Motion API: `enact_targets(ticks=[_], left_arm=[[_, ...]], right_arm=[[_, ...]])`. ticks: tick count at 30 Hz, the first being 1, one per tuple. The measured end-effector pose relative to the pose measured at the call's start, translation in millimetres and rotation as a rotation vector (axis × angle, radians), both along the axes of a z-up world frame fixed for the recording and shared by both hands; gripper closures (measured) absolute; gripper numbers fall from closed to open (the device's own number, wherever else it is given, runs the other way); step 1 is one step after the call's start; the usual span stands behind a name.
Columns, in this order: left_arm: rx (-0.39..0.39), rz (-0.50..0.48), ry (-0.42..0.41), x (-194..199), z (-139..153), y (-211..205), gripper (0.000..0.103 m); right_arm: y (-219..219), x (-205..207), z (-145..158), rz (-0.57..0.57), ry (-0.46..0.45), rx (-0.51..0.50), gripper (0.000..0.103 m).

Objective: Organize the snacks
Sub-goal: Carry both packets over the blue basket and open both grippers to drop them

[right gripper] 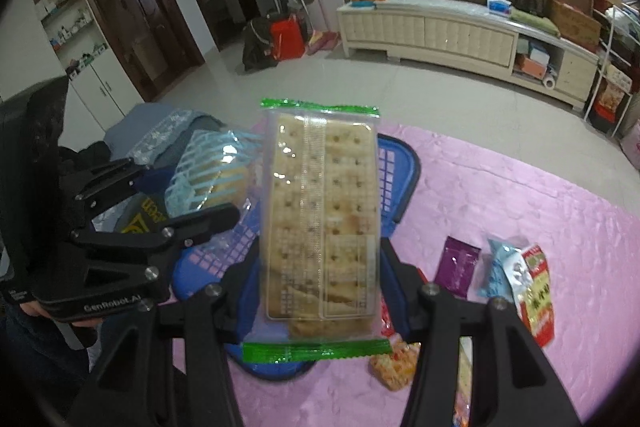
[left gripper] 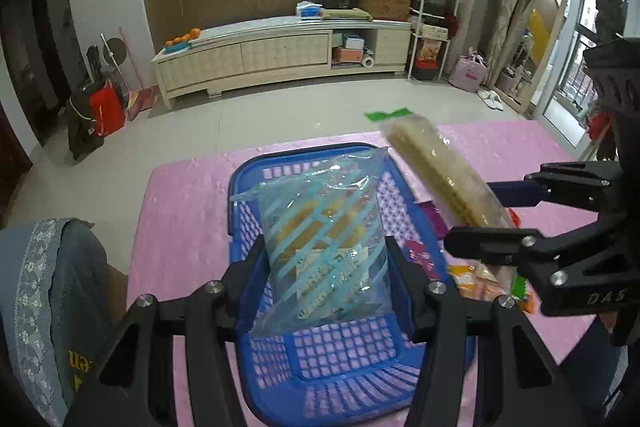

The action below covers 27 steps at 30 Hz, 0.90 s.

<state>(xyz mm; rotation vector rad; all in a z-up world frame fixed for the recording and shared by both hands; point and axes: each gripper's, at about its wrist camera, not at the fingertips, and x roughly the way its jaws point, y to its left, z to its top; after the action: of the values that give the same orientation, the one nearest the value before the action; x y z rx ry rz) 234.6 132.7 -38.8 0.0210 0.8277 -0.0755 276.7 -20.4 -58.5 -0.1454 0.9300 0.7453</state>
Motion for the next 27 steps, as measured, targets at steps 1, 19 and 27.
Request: enact_targets(ticks=[1,19,27], left_arm=[[-0.002,-0.005,0.002,2,-1,2,0.051],[0.054,-0.021,0.066,35,-28,9,0.047],[0.062,-0.026,0.049,15,-14,7,0.023]], right_arm=[[5,4,-3,0.000,0.003,-0.011,0.045],[23,34,-27,-0.031,0.040,-0.072,0.043],[4,22,-15,-0.068,-0.031,-0.093,0.016]])
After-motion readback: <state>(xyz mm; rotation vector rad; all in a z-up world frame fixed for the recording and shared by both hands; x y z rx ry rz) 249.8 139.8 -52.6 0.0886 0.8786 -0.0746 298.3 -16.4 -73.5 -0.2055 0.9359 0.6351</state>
